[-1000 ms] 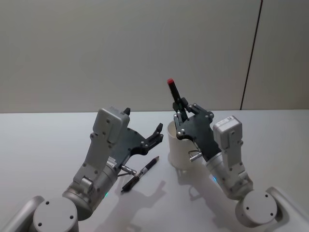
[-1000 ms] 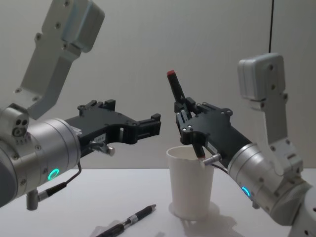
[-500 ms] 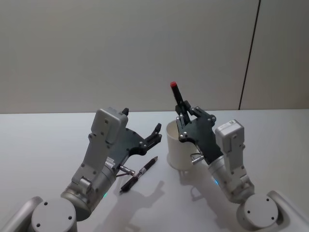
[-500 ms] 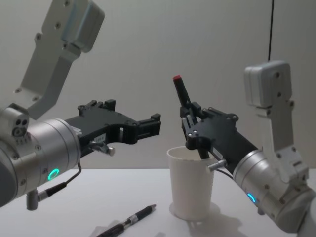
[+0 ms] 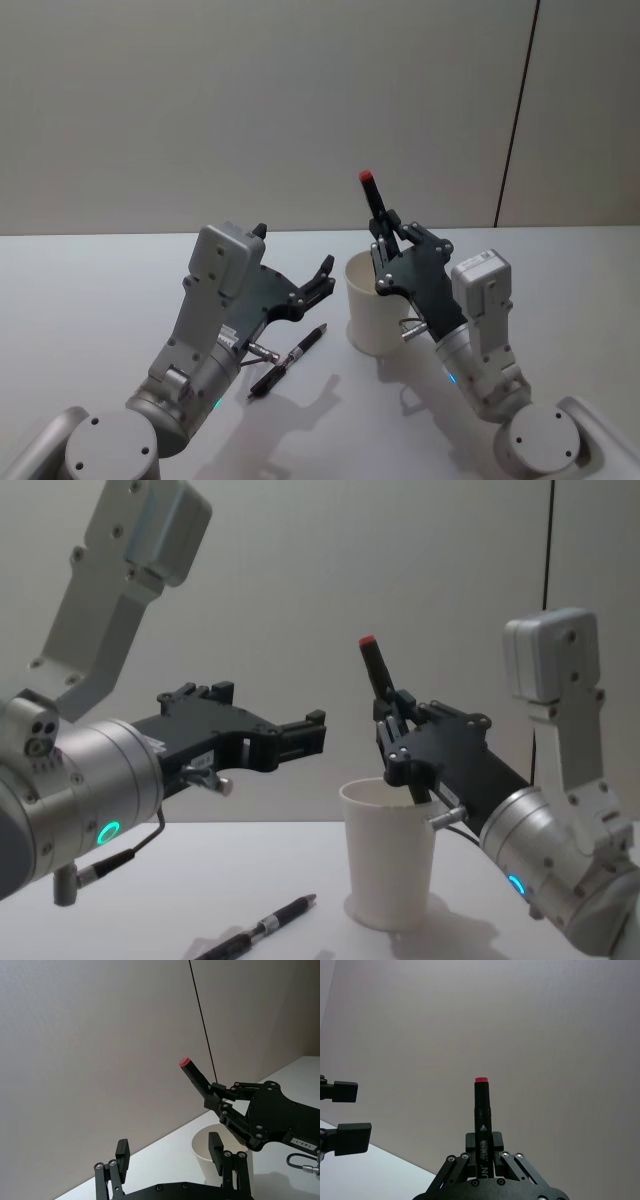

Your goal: Place the pen into the pen holder.

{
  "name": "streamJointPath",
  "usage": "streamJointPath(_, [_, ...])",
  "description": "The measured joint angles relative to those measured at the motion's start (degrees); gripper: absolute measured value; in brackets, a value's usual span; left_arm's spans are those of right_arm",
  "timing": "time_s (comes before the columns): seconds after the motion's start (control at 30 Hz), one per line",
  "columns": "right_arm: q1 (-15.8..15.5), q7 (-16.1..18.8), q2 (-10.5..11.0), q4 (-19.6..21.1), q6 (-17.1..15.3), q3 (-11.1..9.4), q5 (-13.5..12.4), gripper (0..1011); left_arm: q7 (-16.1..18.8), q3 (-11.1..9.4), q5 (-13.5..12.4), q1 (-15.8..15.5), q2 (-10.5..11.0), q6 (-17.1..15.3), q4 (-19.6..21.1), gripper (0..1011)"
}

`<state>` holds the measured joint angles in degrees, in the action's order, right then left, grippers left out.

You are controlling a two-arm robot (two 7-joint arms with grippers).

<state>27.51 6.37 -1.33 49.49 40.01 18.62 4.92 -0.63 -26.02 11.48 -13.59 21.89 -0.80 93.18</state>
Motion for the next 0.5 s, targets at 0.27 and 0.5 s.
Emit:
streamJointPath(0.27, [0.05,-0.03,0.00,-0.18,0.02,-0.14,0.43,282,0.00,0.00,0.00,0.00,0.00,0.00,0.00,1004])
streamJointPath(0.5, [0.14,-0.13,-0.03,-0.27,-0.08,-0.23,0.86,513,0.00,0.00,0.00,0.00,0.00,0.00,0.00,1004])
